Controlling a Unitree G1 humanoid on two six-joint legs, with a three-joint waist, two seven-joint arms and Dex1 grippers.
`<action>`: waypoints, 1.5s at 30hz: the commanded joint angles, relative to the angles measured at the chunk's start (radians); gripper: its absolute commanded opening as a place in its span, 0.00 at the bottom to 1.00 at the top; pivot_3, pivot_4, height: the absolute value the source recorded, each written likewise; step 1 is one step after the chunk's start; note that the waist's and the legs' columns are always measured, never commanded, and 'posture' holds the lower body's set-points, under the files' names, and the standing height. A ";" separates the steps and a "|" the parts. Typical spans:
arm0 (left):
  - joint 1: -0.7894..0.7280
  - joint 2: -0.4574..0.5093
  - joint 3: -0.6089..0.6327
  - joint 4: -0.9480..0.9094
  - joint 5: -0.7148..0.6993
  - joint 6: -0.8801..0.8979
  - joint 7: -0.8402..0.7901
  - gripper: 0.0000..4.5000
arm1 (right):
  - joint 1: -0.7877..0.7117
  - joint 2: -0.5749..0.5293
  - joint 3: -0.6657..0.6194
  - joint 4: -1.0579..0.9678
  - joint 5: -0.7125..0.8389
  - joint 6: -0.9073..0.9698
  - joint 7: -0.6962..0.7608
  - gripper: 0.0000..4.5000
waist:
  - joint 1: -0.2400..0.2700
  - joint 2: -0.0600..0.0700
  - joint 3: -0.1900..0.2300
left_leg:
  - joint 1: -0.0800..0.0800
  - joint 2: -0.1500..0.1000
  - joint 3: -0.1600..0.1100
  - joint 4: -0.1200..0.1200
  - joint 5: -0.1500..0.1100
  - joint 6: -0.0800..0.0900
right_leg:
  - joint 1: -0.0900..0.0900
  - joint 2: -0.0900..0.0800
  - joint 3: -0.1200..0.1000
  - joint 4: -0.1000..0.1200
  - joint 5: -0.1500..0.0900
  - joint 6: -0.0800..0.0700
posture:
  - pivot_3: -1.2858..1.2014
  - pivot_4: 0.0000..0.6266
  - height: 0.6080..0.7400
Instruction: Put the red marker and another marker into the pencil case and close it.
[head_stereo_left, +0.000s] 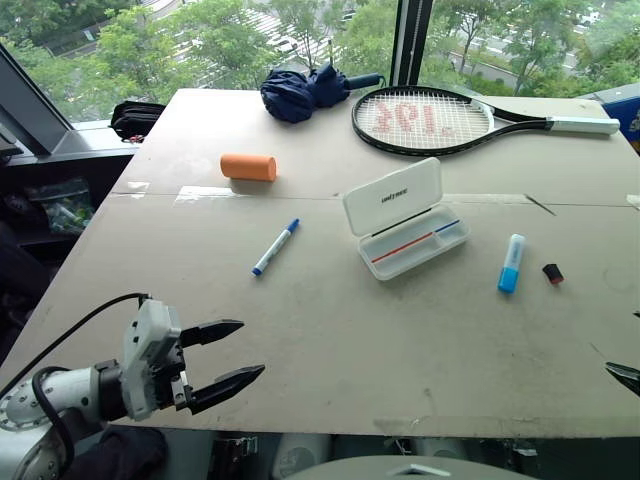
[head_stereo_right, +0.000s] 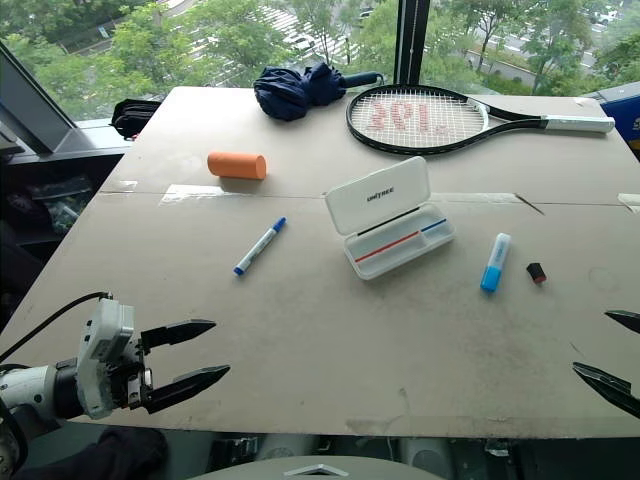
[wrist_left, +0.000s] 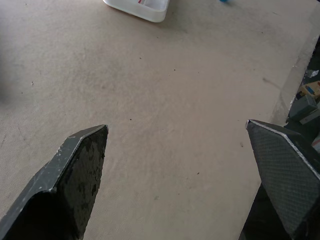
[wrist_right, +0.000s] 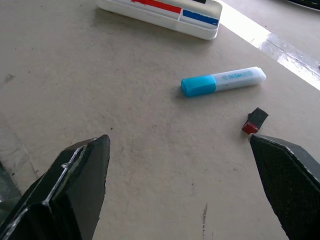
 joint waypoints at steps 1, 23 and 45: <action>-0.069 0.021 -0.047 -0.027 0.004 0.002 0.025 1.00 | -0.040 -0.033 0.018 -0.047 0.010 0.015 -0.047 0.99 | 0.000 0.000 0.000 | 0.000 0.000 0.000 0.000 0.000 0.000 | 0.000 0.000 0.000 0.000 0.000 0.000 | 0.52 0.24 0.93; -1.176 -0.297 -0.911 0.278 0.224 0.536 0.460 0.67 | -0.184 -0.034 0.174 -0.212 0.109 0.108 -0.116 1.00 | -0.005 0.000 0.003 | -0.001 0.000 -0.003 0.002 -0.001 0.001 | 0.000 0.011 -0.001 0.005 0.003 0.005 | 0.52 0.24 0.93; -1.234 -0.466 -1.085 0.401 0.445 0.581 0.567 0.01 | -0.041 0.064 0.144 -0.198 0.091 -0.047 -0.092 1.00 | 0.001 0.002 0.001 | -0.002 0.000 -0.002 0.003 -0.001 0.001 | 0.000 0.010 0.000 0.005 0.003 0.005 | 0.52 0.24 0.93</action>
